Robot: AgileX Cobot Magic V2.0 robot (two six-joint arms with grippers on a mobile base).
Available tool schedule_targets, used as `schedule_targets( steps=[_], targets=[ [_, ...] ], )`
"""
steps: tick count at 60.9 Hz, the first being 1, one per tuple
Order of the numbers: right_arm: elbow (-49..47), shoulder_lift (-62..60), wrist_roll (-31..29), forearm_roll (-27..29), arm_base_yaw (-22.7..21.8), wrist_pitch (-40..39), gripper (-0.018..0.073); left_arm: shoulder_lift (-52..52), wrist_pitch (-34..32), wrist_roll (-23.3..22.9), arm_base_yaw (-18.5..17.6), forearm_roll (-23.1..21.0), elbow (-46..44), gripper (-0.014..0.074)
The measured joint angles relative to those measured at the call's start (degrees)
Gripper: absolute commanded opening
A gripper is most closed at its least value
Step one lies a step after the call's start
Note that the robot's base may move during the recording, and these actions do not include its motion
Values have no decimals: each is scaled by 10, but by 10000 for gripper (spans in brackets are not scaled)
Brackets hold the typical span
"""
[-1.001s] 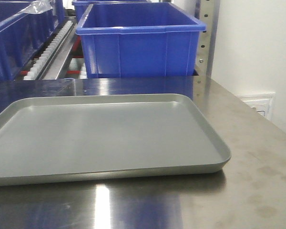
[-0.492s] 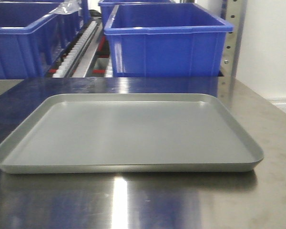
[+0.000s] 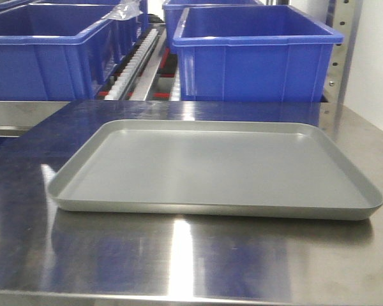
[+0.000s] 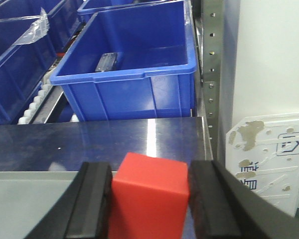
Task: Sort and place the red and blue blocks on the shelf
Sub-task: 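Hold both cubes in the grippers while the base drives away from the table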
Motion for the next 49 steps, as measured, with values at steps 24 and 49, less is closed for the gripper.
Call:
schedule_targets(
  steps=[24,49],
  targets=[
    [0,0,0,0,0,0,48,0,0,0,0,0,0,122],
    [0,0,0,0,0,0,48,0,0,0,0,0,0,122]
  ],
)
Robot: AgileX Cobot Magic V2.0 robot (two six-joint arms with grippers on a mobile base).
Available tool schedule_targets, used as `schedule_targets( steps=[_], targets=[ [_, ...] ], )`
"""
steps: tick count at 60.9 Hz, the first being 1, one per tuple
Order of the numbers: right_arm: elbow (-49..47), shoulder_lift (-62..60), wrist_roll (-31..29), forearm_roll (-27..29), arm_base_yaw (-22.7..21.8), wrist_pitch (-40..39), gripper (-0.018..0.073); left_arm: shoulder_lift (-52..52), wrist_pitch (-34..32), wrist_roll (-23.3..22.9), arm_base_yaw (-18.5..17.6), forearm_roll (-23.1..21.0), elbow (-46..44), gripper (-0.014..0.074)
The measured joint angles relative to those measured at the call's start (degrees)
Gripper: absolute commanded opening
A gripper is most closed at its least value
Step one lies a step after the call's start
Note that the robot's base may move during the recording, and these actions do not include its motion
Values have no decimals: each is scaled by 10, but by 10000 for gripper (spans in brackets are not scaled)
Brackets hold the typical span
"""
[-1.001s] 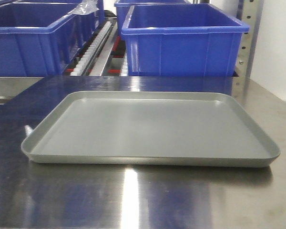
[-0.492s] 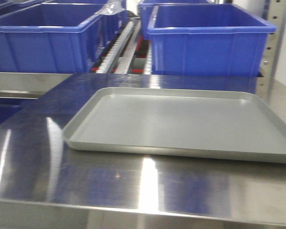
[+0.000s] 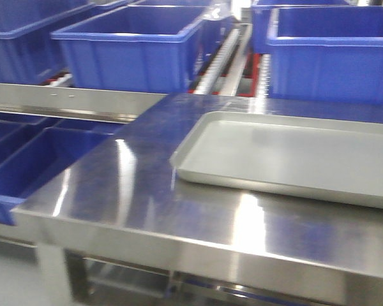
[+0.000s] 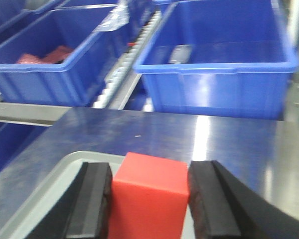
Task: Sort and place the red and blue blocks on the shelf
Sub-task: 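Hold both cubes in the grippers while the base drives away from the table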
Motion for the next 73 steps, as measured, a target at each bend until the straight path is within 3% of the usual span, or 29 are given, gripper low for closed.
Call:
schedule_targets(
  steps=[73],
  targets=[
    [0,0,0,0,0,0,48,0,0,0,0,1,0,122]
  ],
)
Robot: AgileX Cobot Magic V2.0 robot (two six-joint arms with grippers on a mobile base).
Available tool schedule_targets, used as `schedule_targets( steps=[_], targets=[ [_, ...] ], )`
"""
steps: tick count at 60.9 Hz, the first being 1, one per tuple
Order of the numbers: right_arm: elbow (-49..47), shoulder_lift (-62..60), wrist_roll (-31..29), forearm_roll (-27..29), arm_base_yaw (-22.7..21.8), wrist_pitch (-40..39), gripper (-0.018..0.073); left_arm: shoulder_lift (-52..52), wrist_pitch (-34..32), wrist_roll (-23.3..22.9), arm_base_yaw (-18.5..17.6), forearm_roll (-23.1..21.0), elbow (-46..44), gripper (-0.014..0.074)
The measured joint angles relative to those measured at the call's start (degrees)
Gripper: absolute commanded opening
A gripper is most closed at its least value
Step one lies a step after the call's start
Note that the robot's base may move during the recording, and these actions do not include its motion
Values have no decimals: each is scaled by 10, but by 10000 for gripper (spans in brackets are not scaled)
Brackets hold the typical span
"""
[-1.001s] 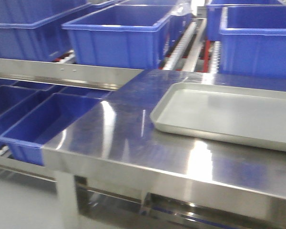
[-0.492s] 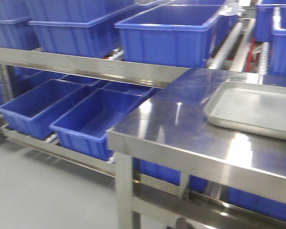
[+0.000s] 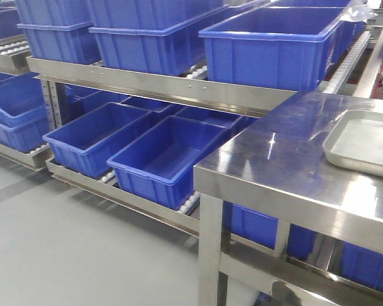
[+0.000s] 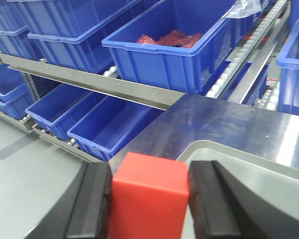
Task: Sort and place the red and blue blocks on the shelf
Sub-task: 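Hold both cubes in the grippers while the base drives away from the table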
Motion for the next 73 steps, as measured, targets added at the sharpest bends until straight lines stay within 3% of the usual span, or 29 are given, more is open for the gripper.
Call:
schedule_targets(
  steps=[73],
  targets=[
    [0,0,0,0,0,0,48,0,0,0,0,0,0,122]
  ],
)
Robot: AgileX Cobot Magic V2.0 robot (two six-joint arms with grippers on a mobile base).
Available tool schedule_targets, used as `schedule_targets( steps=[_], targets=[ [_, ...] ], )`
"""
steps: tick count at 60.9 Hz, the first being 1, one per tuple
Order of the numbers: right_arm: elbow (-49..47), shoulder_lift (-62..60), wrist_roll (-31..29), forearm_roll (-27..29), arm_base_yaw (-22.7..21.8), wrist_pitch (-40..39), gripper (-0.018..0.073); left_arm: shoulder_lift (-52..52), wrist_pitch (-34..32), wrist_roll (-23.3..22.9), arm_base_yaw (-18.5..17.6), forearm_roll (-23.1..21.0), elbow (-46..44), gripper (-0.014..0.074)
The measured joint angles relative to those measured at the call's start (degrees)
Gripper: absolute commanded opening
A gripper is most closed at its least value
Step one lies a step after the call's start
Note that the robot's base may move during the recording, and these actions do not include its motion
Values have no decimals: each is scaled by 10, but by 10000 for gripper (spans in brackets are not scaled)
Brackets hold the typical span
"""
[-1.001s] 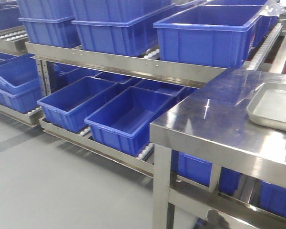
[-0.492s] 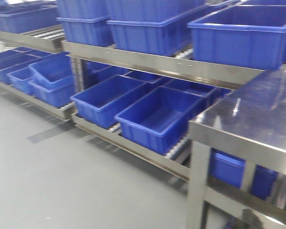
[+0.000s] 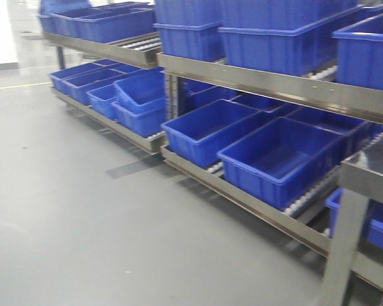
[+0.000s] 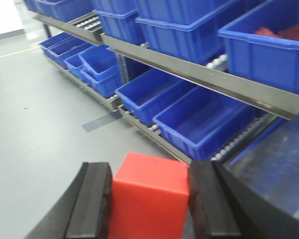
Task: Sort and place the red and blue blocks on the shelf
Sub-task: 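Hold both cubes in the grippers while the base drives away from the table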
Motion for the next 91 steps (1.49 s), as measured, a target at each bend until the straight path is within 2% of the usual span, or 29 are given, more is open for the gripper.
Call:
schedule_targets(
  steps=[91],
  targets=[
    [0,0,0,0,0,0,48,0,0,0,0,0,0,122]
  ],
)
